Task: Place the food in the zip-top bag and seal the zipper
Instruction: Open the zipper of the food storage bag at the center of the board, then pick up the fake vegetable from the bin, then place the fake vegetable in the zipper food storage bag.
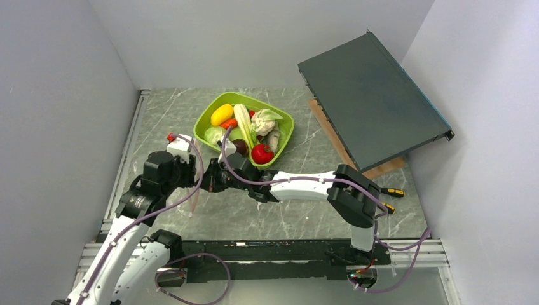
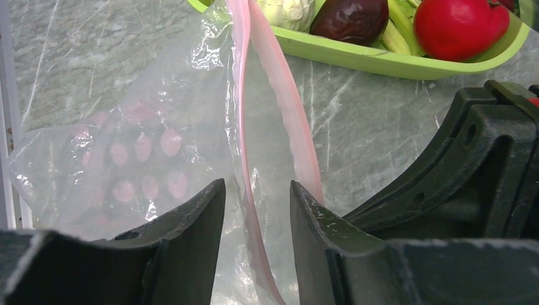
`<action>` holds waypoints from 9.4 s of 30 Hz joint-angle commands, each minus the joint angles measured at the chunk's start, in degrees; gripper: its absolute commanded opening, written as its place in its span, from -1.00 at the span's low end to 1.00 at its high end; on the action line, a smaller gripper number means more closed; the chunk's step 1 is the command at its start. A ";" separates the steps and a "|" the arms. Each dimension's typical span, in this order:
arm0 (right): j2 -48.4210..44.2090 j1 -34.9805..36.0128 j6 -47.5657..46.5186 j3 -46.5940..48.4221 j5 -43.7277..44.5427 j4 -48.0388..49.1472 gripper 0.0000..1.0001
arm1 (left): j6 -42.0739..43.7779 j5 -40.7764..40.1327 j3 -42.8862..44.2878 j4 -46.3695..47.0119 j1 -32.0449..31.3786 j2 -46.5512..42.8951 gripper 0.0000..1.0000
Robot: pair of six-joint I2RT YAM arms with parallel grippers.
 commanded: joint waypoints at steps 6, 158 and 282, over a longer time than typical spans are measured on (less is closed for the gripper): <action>-4.05 0.08 2.68 1.79 4.50 1.06 -1.00 | -1.20 -5.60 3.17 -2.28 -1.57 1.67 -0.14; 8.41 -22.25 -33.95 46.73 16.14 -37.88 -1.00 | -2.82 -12.49 2.43 -2.72 -1.44 1.29 -1.00; -3.67 0.29 -26.17 -5.90 -5.02 -10.52 0.73 | -0.88 1.85 1.76 0.48 -0.09 3.65 -1.00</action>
